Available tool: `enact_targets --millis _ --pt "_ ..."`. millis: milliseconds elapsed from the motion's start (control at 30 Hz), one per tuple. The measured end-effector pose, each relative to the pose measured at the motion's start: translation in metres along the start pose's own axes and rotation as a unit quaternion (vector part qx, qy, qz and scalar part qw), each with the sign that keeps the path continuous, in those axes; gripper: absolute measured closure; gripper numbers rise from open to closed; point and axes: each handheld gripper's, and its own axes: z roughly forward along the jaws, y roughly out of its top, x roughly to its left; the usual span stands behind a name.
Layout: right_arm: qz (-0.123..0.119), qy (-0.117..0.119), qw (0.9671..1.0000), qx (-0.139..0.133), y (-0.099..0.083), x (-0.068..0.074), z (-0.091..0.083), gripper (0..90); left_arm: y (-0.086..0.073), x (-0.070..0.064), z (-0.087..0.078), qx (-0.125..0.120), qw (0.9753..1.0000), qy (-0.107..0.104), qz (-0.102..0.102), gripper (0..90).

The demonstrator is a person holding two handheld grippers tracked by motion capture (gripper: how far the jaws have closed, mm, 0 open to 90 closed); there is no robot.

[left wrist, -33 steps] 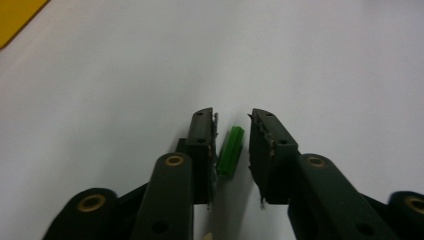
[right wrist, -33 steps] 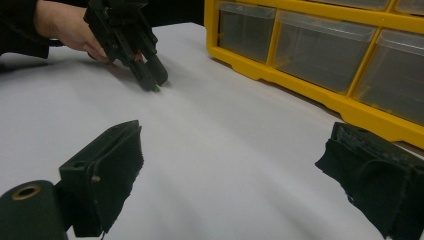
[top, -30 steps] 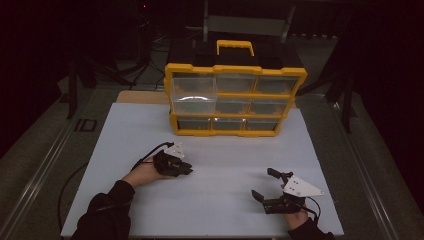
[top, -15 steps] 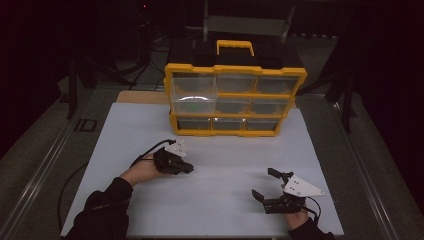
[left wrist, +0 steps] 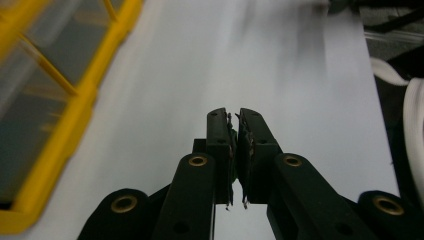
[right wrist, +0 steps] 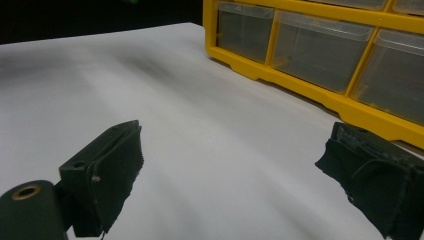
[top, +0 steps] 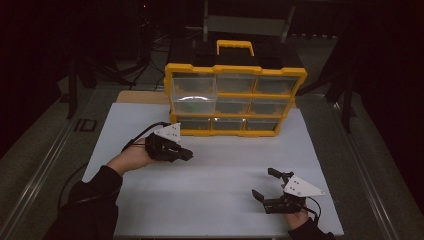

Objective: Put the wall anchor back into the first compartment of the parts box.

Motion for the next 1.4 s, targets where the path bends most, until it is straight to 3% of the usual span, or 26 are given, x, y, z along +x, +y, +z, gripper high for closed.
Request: enact_targets --millis 33,333,700,800,933,1167,1400 --pt "0.0 0.0 1.0 0.0 0.0 0.0 0.0 8.0 0.01 -0.001 -0.013 -0.002 1.0 0.0 -0.002 83.4" --pt "0.0 -0.001 1.0 0.0 0.0 0.0 0.0 8.0 0.041 -0.002 -0.049 -0.008 0.9997 0.01 0.019 83.4" --pt "-0.001 -0.002 1.0 0.0 0.0 0.0 0.001 8.0 0.078 -0.006 -0.084 -0.015 0.9986 0.022 0.045 83.4" --pt "-0.001 -0.002 1.0 0.0 0.0 0.0 0.0 8.0 0.083 -0.005 -0.089 -0.023 0.9984 0.02 0.048 83.4" --pt "-0.001 -0.002 1.0 0.0 0.0 0.0 0.0 8.0 0.098 -0.001 -0.103 -0.036 0.9972 0.034 0.057 83.3" --pt "0.001 -0.002 1.0 -0.001 0.0 0.0 0.0 8.0 0.113 0.012 -0.117 -0.063 0.9954 0.052 0.049 83.3" --pt "0.001 -0.001 1.0 -0.002 0.0 -0.001 0.0 8.0 0.117 0.032 -0.124 -0.09 0.9925 0.082 0.011 83.4"
